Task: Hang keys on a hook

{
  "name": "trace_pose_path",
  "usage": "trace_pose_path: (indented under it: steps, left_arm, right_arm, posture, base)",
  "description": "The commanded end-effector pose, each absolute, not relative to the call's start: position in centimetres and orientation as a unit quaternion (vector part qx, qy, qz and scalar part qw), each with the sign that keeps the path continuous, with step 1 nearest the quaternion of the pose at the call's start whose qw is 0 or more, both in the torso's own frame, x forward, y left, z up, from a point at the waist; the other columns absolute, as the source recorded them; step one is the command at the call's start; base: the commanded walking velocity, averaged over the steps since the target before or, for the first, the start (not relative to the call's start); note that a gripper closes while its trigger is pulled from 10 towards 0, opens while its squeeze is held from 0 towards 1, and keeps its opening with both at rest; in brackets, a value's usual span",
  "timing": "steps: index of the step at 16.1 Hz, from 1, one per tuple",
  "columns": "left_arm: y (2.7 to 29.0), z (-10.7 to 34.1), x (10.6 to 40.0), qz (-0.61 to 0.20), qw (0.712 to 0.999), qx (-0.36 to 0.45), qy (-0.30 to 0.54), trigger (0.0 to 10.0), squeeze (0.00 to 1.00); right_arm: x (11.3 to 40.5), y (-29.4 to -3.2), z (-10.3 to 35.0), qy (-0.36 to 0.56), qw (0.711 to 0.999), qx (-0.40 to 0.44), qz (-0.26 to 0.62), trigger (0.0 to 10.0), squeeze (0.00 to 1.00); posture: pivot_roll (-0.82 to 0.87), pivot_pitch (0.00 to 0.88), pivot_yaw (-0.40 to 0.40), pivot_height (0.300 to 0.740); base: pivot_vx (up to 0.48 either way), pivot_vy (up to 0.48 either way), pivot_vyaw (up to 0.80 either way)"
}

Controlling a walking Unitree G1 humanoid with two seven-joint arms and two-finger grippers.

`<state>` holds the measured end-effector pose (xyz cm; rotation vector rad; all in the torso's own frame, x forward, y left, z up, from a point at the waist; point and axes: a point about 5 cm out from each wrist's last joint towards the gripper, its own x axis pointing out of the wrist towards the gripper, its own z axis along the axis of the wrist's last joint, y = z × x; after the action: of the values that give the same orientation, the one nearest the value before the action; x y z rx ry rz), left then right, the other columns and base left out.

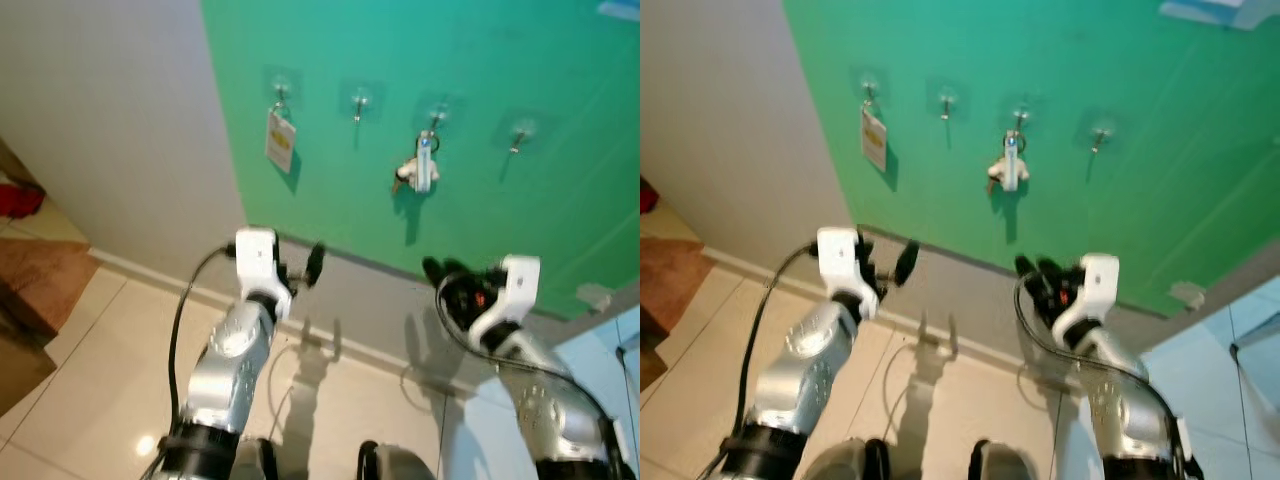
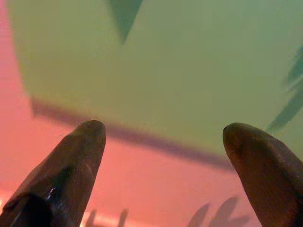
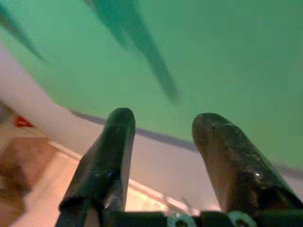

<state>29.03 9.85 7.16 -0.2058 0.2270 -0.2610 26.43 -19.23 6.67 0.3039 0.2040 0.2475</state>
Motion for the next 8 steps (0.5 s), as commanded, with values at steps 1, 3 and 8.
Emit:
trace_pose_path:
  steps: [1, 3, 8]
  left_arm:
    - [10.7, 4.6, 28.2, -0.104, 0.978, -0.094, 0.157, 10.0, 0.0]
    - [11.5, 2.1, 27.6, -0.078, 0.972, -0.074, 0.207, 10.0, 0.0]
    - [11.5, 1.3, 27.7, -0.097, 0.972, -0.071, 0.201, 10.0, 0.0]
  right_arm:
    - [25.5, -20.6, 4.0, 0.153, 0.977, 0.126, 0.076, 10.0, 0.89]
    - [24.2, -22.3, 0.6, 0.226, 0.97, 0.087, 0.013, 10.0, 0.0]
    - [24.3, -21.6, -1.0, 0.247, 0.967, 0.055, 0.001, 10.0, 0.0]
  posture:
    - [-0.05, 0.111, -0.023, 0.74]
    - [-0.05, 0.097, -0.02, 0.74]
    - [-0.06, 0.071, -0.01, 0.74]
  base:
    - [0.0, 0.0, 0.0]
    - [0.0, 0.0, 0.0]
    - [0.0, 0.0, 0.0]
